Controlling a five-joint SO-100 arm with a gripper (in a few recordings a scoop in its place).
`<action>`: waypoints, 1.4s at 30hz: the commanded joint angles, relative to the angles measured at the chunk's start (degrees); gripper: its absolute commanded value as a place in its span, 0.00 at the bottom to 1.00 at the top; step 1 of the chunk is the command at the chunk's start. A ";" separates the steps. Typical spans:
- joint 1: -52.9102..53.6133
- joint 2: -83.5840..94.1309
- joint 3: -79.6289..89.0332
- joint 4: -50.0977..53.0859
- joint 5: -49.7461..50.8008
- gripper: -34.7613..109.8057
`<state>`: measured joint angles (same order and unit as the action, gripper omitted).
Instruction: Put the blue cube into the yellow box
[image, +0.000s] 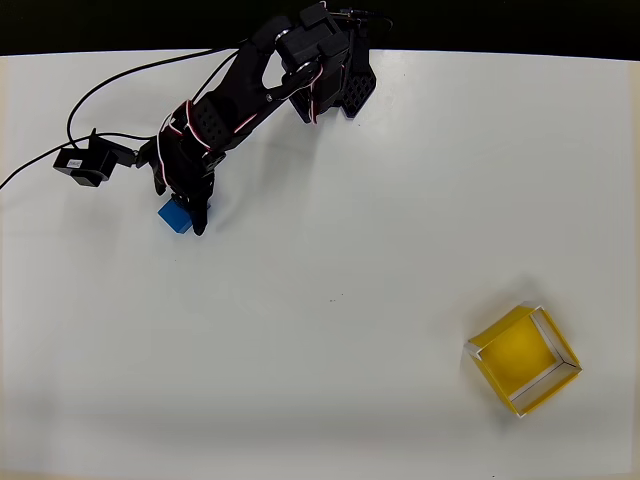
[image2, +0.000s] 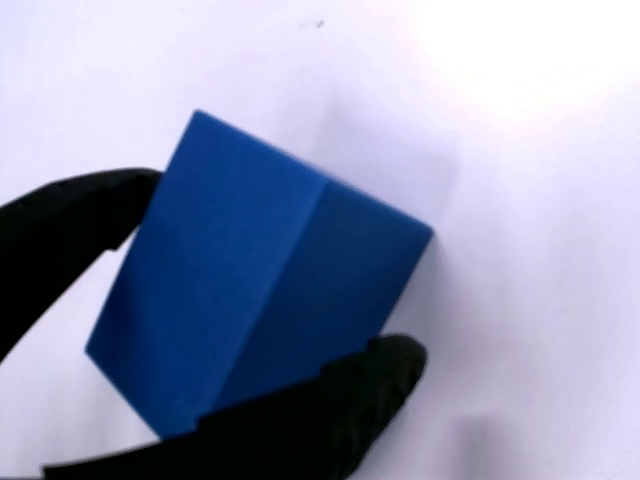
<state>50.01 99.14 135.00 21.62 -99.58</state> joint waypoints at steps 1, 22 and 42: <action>0.26 2.20 0.79 -3.43 -1.67 0.52; -3.16 5.71 5.19 -10.90 0.26 0.39; -25.22 31.90 3.78 -29.71 4.04 0.35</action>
<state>30.67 121.73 143.00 -1.93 -94.75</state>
